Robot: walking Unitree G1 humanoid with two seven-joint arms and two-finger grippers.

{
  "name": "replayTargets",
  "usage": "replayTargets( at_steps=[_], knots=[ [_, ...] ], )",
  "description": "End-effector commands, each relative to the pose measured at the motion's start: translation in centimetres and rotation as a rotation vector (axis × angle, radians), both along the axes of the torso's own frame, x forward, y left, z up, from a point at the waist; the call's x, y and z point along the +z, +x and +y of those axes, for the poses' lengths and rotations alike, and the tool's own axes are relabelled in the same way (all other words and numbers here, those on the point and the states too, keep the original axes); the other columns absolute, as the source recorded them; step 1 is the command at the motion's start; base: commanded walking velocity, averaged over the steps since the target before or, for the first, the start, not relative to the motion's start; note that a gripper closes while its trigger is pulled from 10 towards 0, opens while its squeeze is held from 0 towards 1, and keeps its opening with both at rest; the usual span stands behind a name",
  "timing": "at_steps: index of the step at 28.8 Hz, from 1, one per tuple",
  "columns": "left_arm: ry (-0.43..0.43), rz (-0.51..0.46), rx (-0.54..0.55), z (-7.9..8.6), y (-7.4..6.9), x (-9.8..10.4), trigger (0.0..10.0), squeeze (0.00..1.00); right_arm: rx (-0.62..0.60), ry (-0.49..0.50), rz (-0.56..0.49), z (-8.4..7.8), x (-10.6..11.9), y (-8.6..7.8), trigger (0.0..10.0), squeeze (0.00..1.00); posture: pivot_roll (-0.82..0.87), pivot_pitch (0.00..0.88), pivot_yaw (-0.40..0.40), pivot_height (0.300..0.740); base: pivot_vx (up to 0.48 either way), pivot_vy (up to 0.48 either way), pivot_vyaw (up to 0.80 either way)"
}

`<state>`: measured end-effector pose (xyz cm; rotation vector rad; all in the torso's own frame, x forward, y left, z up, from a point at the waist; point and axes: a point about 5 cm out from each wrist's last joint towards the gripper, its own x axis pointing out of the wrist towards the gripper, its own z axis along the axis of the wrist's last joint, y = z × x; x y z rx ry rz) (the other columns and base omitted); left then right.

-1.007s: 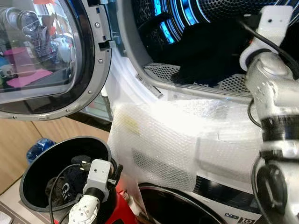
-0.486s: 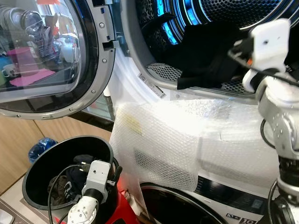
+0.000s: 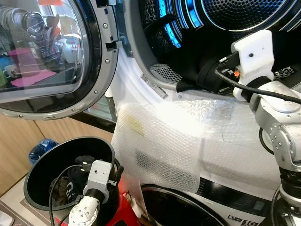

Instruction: Clothes washing

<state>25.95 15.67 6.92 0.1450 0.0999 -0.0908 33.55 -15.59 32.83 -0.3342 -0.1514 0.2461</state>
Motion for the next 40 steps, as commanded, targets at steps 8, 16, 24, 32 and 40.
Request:
replayTargets(
  at_steps=[8,16,24,32,40],
  knots=[
    [0.009,-0.046,0.033,0.7,0.5,0.9,10.0,0.00,0.100,0.285,-0.082,0.8,2.2,2.1,10.0,0.00,-0.09,0.000,0.046,0.740,0.000,0.000,0.00],
    [0.015,-0.064,0.022,0.8,1.2,1.4,10.0,0.00,0.527,0.183,0.018,4.6,4.1,4.4,10.0,0.00,-0.08,0.000,0.074,0.740,0.000,0.000,0.00],
    [0.011,-0.067,-0.002,0.1,1.3,1.5,10.0,0.00,-0.305,0.227,-0.119,-7.4,8.6,6.8,10.0,0.00,-0.07,0.000,0.077,0.740,0.000,0.000,0.00],
    [-0.002,-0.074,0.016,0.2,1.4,1.6,10.0,0.00,-0.672,0.435,-0.286,-15.3,9.7,3.7,10.0,0.00,-0.08,0.000,0.073,0.740,0.000,0.000,0.00],
    [0.002,-0.065,0.007,0.2,1.1,1.4,10.0,0.00,-0.375,0.241,-0.092,-8.7,3.5,7.6,10.0,0.00,-0.07,0.000,0.078,0.740,0.000,0.000,0.00]
  ],
)
